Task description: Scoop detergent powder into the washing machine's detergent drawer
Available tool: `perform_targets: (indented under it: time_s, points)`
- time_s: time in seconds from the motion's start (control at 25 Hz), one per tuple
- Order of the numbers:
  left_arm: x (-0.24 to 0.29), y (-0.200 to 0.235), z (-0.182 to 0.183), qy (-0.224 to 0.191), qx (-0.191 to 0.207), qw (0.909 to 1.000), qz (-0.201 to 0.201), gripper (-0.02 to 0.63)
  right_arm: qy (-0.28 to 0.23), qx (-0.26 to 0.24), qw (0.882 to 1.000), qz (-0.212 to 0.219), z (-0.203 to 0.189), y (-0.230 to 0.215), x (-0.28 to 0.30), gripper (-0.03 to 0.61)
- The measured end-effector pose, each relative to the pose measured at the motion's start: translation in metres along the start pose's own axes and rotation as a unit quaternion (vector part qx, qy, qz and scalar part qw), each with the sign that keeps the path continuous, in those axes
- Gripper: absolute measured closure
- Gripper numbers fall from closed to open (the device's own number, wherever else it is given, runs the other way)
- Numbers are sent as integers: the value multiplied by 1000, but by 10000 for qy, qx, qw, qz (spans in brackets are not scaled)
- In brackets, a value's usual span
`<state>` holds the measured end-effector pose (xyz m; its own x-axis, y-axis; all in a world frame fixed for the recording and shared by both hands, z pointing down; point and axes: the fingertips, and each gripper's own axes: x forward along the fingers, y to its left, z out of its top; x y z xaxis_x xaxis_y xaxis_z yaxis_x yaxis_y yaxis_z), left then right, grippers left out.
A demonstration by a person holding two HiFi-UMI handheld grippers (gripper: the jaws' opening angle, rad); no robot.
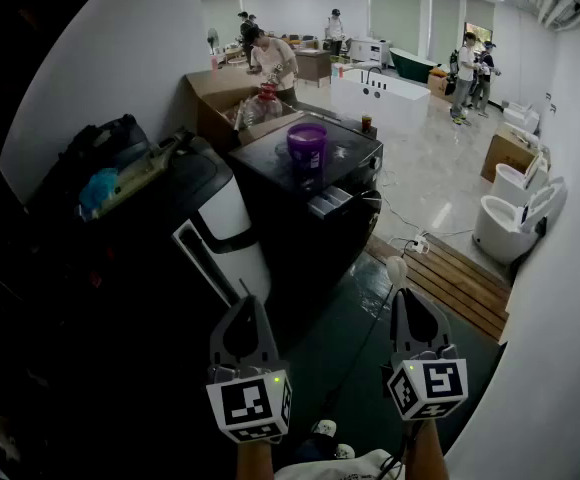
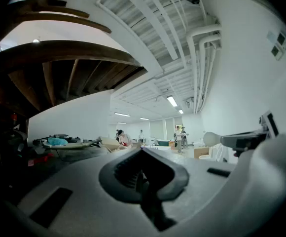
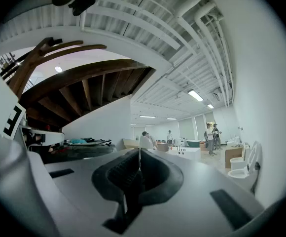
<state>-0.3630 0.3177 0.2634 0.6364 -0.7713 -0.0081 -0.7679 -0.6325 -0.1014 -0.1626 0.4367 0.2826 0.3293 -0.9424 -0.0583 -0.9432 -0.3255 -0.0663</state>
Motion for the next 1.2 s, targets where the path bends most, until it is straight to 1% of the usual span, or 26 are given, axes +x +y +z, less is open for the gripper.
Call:
perform_targets:
  time_s: [0.24,0.52,0.92,1.2]
  points:
    - [5,-2,-2,-6,-7,10000,-75,612,-6,-25,10000,-21,-1,0,3,557]
    - [17,2,-4,19,-20,9999,-144,612,-35,-13,9999,-140,-1,-3,12,557]
    - [58,17,-19,123,-76,9997,-203,612,-43,106,9997,-236,-10,-2,51,557]
    - [83,23,-28,195,9,9992,-341,612,5,185,9991,-390,-22,-6,70,557]
